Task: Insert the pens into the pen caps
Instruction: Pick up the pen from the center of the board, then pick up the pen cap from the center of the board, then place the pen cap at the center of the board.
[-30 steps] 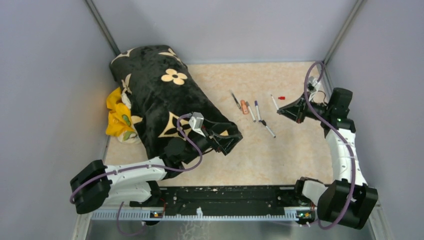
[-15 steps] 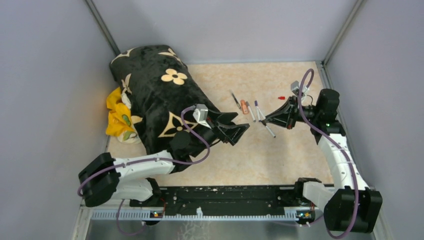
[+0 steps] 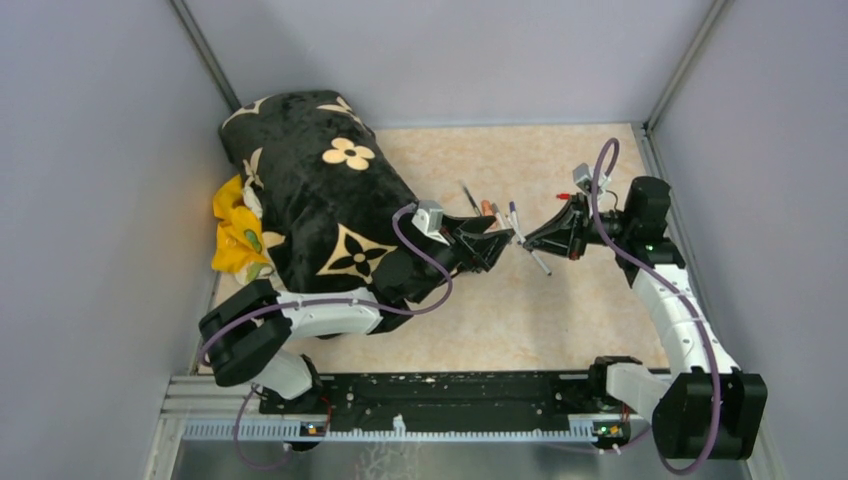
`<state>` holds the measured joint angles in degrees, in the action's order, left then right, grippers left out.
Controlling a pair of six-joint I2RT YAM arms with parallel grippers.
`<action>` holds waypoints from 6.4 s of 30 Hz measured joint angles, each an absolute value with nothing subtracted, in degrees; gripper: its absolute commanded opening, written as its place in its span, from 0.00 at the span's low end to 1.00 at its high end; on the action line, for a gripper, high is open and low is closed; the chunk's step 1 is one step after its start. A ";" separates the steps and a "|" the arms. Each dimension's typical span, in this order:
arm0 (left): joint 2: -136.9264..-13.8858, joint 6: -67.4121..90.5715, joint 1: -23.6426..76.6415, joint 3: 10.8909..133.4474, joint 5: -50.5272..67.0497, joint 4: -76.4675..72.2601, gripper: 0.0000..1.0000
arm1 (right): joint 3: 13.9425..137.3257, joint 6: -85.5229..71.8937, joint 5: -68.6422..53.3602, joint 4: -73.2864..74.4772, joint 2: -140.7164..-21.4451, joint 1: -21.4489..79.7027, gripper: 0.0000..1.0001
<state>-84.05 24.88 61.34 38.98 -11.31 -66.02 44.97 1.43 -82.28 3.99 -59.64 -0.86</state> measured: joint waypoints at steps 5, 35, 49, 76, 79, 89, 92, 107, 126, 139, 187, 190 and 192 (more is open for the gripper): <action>-86.32 25.30 61.34 39.75 -10.61 -68.47 0.58 | 44.97 2.15 -82.21 4.49 -60.86 1.04 0.00; -83.24 28.18 57.30 30.24 -3.14 -70.57 0.00 | 45.12 11.57 -77.10 12.88 -63.07 3.64 0.56; -56.45 14.70 57.28 24.49 -6.83 -37.23 0.00 | 54.13 24.97 -47.11 22.76 -74.87 3.64 0.61; -50.78 13.43 57.28 14.94 -9.63 -35.99 0.00 | 112.46 89.41 -19.53 61.32 -124.33 -1.74 0.56; -51.31 13.43 57.25 14.94 -9.67 -35.99 0.00 | 115.35 91.61 -18.98 62.85 -127.72 -1.80 0.55; -52.05 13.43 57.28 14.96 -9.82 -35.99 0.00 | 117.34 93.43 -18.02 65.73 -133.38 -2.02 0.50; -52.12 13.43 57.28 14.96 -9.85 -35.99 0.00 | 118.30 93.36 -17.93 65.67 -134.61 -2.07 0.49; -52.71 13.43 57.25 14.98 -9.89 -35.99 0.00 | 121.62 92.82 -17.54 66.78 -137.14 -2.09 0.40; -53.47 13.43 57.28 15.31 -9.87 -35.94 0.00 | 121.95 93.03 -13.13 68.58 -137.80 -0.75 0.25; -53.25 13.45 57.28 15.31 -9.89 -35.97 0.00 | 121.78 90.74 -13.17 68.45 -137.80 0.73 0.33; -24.97 21.56 57.25 8.01 -6.87 -31.27 0.00 | 42.52 22.61 -30.17 26.37 -80.90 28.75 0.08; -25.17 22.48 57.25 6.94 -7.31 -30.92 0.00 | 42.96 19.70 -26.68 24.47 -83.18 29.08 0.18; -25.67 22.72 57.25 6.90 -7.44 -30.92 0.00 | 42.98 18.81 -25.19 24.14 -83.83 29.61 0.22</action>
